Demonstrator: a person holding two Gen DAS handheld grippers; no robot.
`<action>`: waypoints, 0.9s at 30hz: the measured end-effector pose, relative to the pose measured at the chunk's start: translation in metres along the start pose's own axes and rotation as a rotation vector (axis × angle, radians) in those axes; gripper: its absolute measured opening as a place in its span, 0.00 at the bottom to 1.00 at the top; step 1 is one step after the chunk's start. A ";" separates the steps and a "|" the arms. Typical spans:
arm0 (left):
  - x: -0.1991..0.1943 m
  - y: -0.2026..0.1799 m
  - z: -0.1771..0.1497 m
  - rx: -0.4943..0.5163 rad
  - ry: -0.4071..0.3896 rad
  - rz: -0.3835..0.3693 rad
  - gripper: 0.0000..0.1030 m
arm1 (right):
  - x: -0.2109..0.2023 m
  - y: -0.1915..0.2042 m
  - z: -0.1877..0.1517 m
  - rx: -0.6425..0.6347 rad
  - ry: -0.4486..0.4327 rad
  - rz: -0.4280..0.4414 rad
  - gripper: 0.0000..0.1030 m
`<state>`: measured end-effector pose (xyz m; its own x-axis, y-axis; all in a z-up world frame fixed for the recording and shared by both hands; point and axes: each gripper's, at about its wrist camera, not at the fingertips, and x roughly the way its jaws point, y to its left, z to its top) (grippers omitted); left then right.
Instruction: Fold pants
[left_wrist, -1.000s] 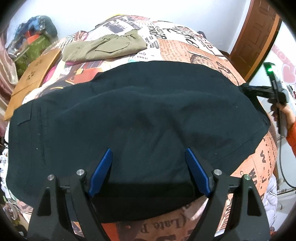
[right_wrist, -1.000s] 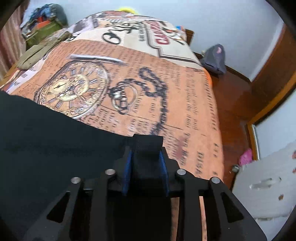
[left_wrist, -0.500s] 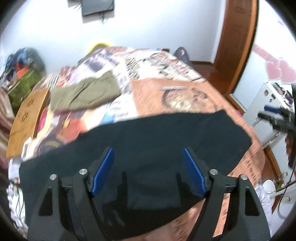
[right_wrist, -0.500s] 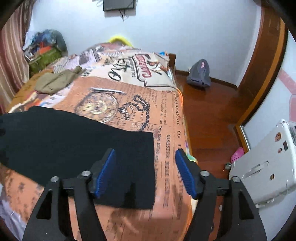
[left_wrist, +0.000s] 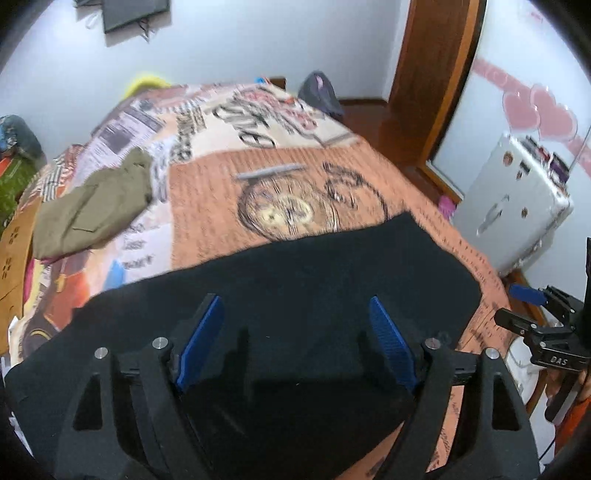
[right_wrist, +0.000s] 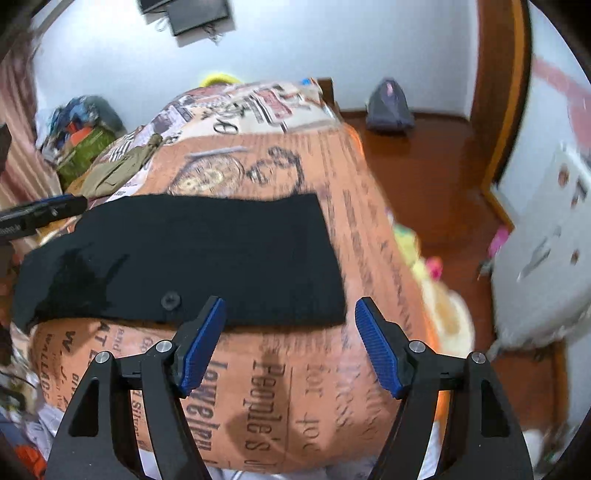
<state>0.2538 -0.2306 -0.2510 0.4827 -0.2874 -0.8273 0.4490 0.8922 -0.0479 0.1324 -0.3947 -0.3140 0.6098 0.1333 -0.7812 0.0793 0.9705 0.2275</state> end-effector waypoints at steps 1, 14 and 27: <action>0.010 -0.003 -0.001 0.008 0.024 0.000 0.79 | 0.003 -0.003 -0.005 0.036 0.015 0.016 0.68; 0.053 -0.008 -0.012 0.024 0.105 0.007 0.84 | 0.035 -0.019 -0.017 0.287 0.049 0.191 0.71; 0.058 -0.013 -0.014 0.059 0.090 0.016 0.90 | 0.050 -0.021 -0.007 0.358 0.002 0.228 0.75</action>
<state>0.2657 -0.2538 -0.3060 0.4213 -0.2386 -0.8749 0.4868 0.8735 -0.0038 0.1559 -0.4071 -0.3620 0.6423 0.3375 -0.6882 0.2113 0.7851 0.5822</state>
